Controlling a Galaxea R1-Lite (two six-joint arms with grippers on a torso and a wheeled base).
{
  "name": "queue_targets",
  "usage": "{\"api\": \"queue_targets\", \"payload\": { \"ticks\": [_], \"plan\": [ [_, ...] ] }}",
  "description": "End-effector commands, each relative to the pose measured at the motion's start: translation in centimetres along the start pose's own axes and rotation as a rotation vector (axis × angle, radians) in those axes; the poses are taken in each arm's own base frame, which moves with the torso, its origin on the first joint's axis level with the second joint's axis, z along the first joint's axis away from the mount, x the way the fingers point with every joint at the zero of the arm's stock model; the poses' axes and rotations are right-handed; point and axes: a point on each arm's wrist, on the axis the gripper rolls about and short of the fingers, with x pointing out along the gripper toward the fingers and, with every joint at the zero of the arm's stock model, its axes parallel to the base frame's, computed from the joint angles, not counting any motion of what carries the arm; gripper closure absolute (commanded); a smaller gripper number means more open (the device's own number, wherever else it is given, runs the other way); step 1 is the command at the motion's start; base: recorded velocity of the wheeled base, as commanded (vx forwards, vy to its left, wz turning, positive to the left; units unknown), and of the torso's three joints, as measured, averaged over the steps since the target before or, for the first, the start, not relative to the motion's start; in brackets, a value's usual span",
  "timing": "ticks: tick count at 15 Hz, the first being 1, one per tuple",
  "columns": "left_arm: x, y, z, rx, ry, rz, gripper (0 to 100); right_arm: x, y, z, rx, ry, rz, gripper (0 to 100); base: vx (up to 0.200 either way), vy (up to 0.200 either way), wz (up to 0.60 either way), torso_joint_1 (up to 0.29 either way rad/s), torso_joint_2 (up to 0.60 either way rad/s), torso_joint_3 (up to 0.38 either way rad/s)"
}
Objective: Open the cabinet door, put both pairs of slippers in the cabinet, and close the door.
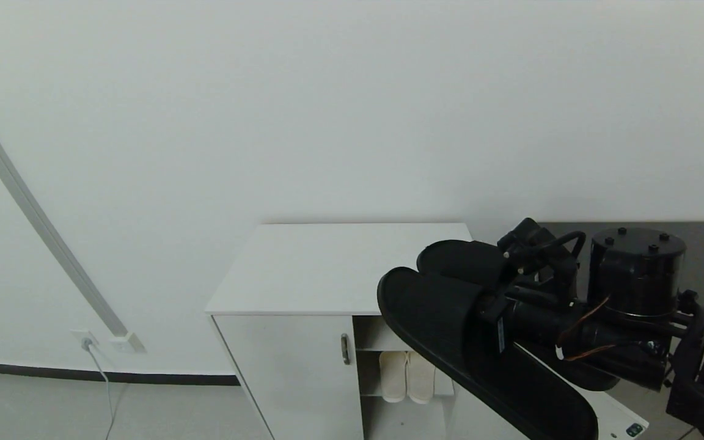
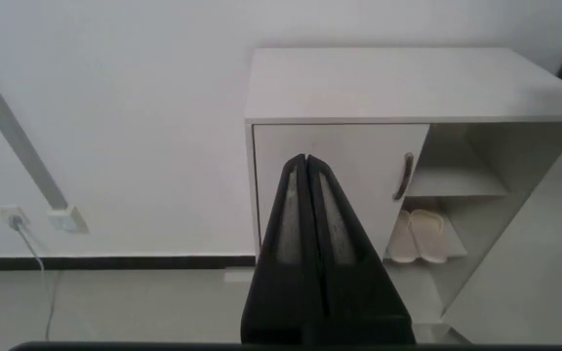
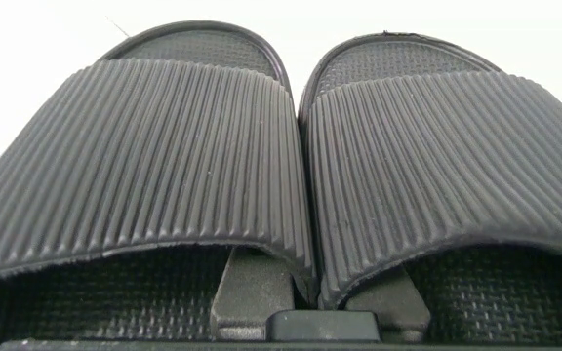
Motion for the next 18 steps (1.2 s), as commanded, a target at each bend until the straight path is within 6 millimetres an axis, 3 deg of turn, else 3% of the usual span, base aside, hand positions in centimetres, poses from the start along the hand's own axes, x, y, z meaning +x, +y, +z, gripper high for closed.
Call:
{"api": "queue_targets", "payload": {
  "ticks": [1, 8, 18],
  "plan": [
    [0.01, 0.00, 0.00, 0.000, 0.002, 0.000, 100, 0.04, 0.08, -0.08, 0.000, 0.003, 0.003, 100, -0.200, 0.000, 0.00, -0.002, 0.01, 0.002],
    [0.01, 0.00, 0.00, 0.000, 0.002, 0.000, 100, 0.04, 0.09, -0.24, -0.001, 0.009, 0.003, 100, -0.200, 0.000, 0.00, 0.001, 0.00, 0.001],
    [0.00, 0.00, -0.01, 0.000, 0.001, 0.000, 100, 0.19, 0.37, -0.54, -0.003, 0.021, 0.013, 100, 0.000, 0.000, 0.00, 0.000, 0.00, 0.000]
  ]
}}
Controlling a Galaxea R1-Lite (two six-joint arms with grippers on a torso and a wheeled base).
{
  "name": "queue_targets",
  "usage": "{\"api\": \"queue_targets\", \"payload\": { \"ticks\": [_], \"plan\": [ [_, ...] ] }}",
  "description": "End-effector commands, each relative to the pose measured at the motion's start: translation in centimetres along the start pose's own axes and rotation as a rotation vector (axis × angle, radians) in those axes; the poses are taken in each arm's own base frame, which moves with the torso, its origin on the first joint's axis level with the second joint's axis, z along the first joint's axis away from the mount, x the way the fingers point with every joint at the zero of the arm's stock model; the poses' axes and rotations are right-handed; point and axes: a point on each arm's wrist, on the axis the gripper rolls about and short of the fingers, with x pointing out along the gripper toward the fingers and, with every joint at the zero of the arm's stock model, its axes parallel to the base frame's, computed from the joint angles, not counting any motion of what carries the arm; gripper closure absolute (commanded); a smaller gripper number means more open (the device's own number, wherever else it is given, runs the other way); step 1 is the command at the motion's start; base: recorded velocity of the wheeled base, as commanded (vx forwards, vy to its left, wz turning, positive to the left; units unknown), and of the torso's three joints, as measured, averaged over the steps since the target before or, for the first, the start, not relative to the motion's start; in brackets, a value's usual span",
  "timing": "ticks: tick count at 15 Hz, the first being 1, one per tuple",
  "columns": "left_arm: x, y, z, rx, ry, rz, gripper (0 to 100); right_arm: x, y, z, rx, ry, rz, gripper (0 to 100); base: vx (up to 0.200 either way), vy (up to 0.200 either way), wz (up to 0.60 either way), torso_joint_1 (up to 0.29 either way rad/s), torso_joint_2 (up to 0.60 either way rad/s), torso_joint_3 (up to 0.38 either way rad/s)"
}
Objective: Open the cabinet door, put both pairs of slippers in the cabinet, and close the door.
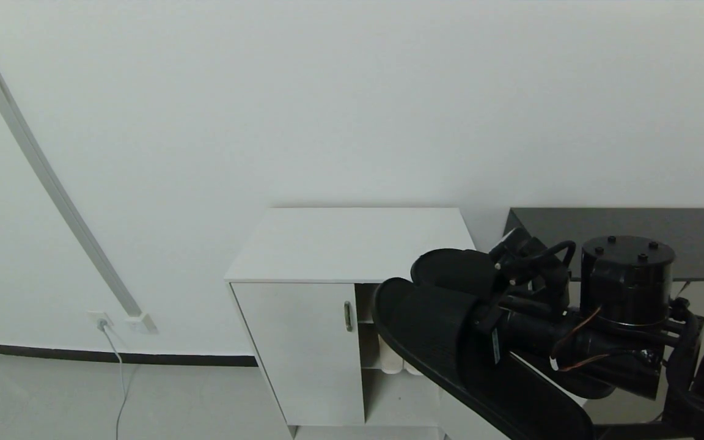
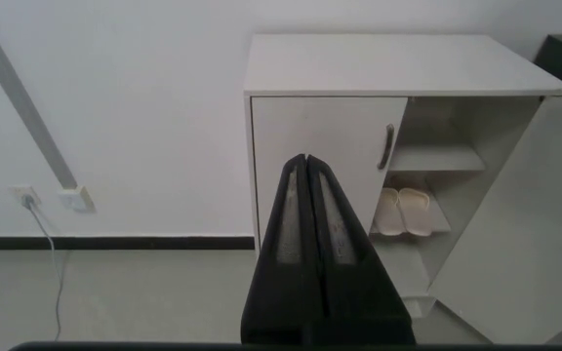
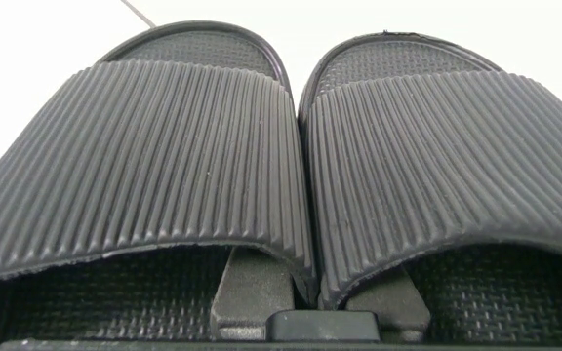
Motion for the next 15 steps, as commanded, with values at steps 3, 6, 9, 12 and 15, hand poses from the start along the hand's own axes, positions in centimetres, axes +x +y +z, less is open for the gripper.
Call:
{"api": "queue_targets", "payload": {
  "ticks": [3, 6, 9, 12, 15],
  "plan": [
    [0.00, 0.00, 0.00, 0.000, 0.000, 0.000, 100, 0.01, 0.22, -0.30, -0.013, 0.010, 0.008, 100, 0.000, 0.000, 0.00, 0.000, 0.00, 0.000],
    [0.01, 0.00, 0.01, 0.000, 0.001, 0.000, 100, 0.01, 0.22, -0.30, -0.014, 0.010, 0.008, 100, 0.000, 0.000, 0.00, 0.000, 0.00, 0.000],
    [0.01, 0.00, 0.01, 0.001, 0.001, 0.001, 100, 0.00, 0.22, -0.34, -0.014, 0.012, 0.008, 100, 0.000, 0.000, 0.00, 0.000, 0.00, 0.000],
    [0.00, 0.00, 0.00, 0.001, 0.000, 0.001, 100, 0.03, 0.22, -0.38, -0.014, 0.013, 0.009, 100, 0.000, 0.000, 0.00, -0.136, 0.28, 0.154],
    [0.01, 0.00, 0.01, 0.001, 0.001, 0.001, 100, -0.05, 0.23, -0.35, -0.014, 0.012, 0.008, 100, 0.000, 0.000, 0.00, -0.142, 0.32, 0.168]
  ]
}}
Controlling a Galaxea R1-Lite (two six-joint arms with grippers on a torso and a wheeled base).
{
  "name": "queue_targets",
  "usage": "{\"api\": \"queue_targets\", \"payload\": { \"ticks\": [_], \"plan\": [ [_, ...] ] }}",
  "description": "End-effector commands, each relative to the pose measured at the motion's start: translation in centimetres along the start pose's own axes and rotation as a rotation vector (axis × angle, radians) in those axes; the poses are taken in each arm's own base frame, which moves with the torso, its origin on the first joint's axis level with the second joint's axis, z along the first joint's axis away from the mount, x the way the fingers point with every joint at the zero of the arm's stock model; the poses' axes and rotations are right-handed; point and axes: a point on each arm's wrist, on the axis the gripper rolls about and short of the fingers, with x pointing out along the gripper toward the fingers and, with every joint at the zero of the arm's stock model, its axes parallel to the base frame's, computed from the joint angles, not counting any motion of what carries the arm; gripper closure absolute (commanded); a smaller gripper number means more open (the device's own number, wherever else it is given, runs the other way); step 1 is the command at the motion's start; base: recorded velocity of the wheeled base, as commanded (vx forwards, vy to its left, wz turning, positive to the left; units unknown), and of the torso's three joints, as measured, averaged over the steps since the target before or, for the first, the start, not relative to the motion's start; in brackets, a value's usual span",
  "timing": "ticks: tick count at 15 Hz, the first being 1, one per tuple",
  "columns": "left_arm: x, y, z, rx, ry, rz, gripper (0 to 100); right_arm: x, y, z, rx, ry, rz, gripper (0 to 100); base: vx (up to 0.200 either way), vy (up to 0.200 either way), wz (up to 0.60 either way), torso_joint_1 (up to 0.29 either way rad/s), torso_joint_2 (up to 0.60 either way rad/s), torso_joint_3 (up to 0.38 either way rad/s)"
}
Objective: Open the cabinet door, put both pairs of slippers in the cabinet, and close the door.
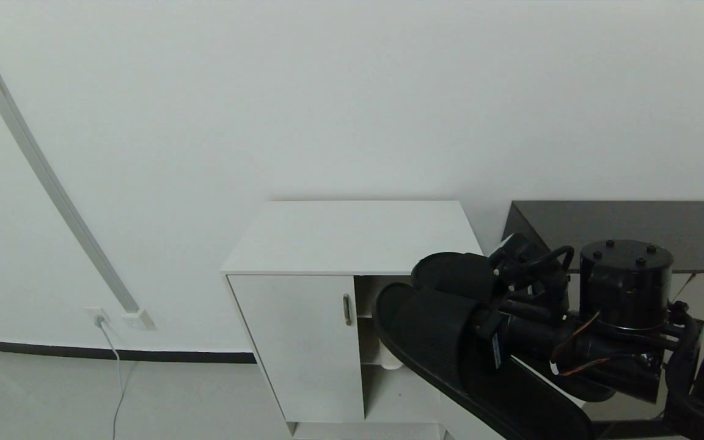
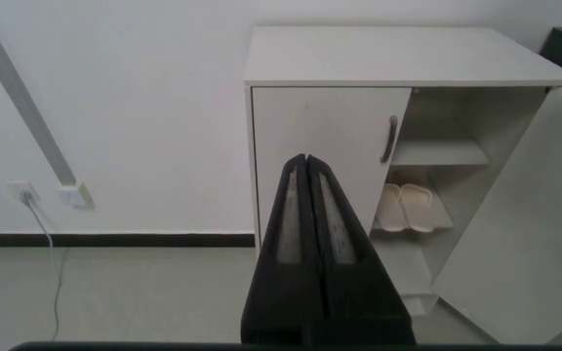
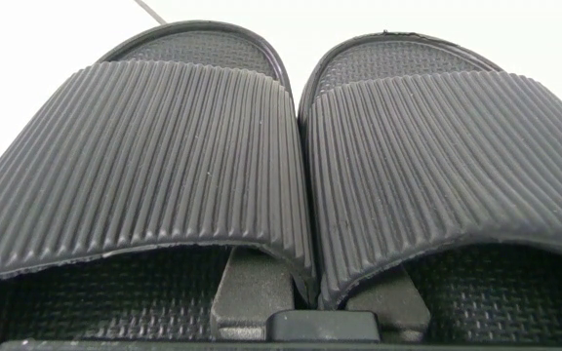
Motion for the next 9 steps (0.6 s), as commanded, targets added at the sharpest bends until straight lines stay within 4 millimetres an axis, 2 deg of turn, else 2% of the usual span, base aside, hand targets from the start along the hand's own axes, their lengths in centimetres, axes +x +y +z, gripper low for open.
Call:
{"api": "queue_targets", "payload": {
  "ticks": [1, 9],
  "plan": [
    [0.01, 0.00, 0.01, 0.000, 0.001, 0.000, 100, -0.02, 0.02, -0.03, -0.002, 0.001, 0.001, 100, 0.000, 0.000, 0.00, -0.149, 0.34, 0.183],
    [0.00, 0.00, 0.00, 0.000, 0.000, 0.000, 100, -0.11, 0.03, -0.04, -0.002, 0.001, 0.001, 100, 0.000, 0.000, 0.00, -0.149, 0.35, 0.190]
  ]
}}
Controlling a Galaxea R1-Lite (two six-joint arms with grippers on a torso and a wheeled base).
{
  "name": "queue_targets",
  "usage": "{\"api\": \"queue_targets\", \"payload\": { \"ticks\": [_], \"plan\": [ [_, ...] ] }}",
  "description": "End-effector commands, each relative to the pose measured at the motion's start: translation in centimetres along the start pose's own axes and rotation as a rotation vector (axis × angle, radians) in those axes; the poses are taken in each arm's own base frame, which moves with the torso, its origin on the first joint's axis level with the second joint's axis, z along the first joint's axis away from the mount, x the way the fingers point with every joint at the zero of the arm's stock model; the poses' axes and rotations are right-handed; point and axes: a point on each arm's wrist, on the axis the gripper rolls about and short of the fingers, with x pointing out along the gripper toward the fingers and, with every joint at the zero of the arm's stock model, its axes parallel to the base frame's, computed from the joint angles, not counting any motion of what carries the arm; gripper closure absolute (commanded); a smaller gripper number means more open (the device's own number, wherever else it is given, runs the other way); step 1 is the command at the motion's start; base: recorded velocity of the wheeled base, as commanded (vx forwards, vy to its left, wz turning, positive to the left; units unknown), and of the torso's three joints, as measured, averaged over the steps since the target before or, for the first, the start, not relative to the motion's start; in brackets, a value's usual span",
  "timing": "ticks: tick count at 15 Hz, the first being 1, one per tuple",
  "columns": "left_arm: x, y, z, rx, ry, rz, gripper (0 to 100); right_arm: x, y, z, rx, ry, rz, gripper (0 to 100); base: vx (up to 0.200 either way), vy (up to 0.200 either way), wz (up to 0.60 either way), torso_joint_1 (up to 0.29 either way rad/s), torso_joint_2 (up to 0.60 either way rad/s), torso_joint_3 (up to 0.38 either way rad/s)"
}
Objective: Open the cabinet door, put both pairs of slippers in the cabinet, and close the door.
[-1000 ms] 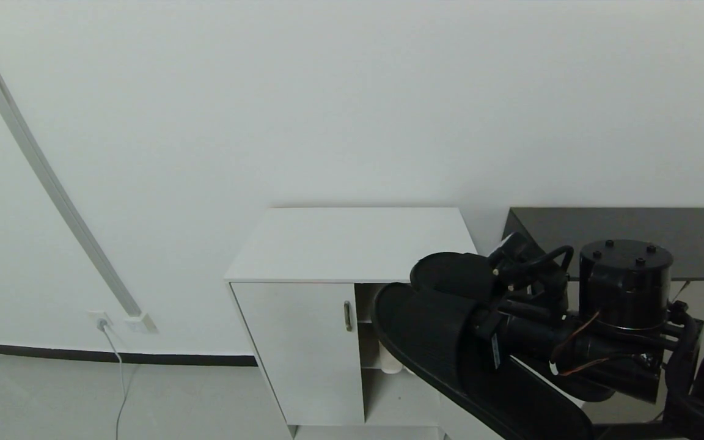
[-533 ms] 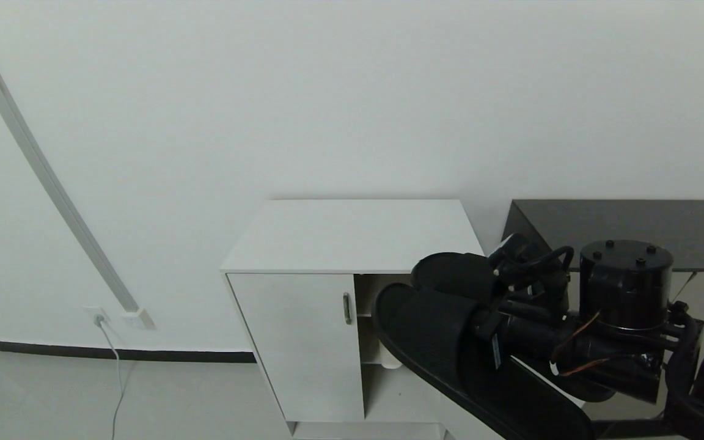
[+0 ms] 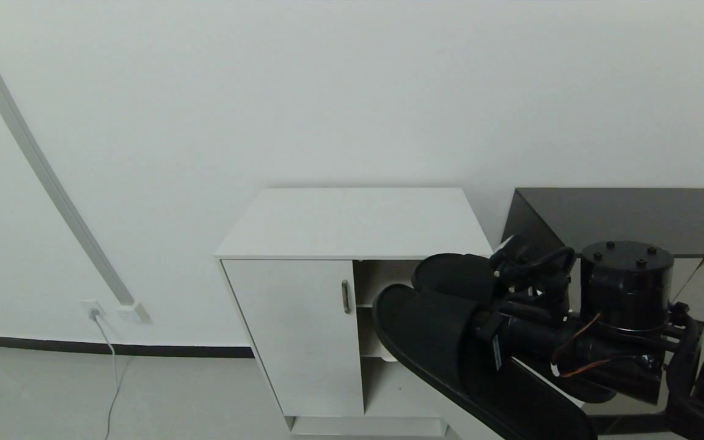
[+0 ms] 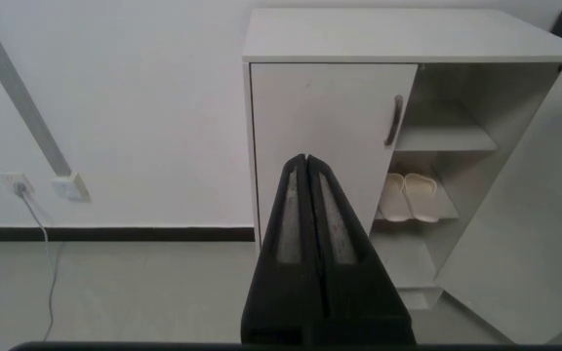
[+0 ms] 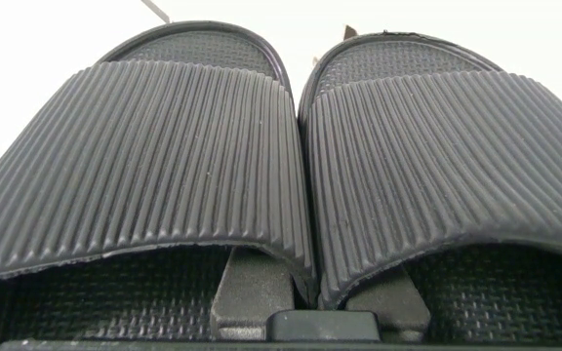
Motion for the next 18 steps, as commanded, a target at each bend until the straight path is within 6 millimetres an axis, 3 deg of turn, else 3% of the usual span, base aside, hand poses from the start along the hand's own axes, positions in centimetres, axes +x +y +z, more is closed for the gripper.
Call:
{"api": "queue_targets", "payload": {
  "ticks": [1, 18],
  "plan": [
    [0.00, 0.00, 0.00, 0.000, 0.000, 0.000, 100, -0.04, 0.01, 0.05, -0.001, -0.002, 0.000, 100, 0.000, 0.000, 0.00, -0.154, 0.36, 0.207],
    [0.01, 0.00, 0.01, 0.000, 0.001, 0.000, 100, -0.15, 0.03, -0.04, 0.000, 0.001, 0.001, 100, 0.000, 0.000, 0.00, -0.199, 0.49, 0.284]
  ]
}}
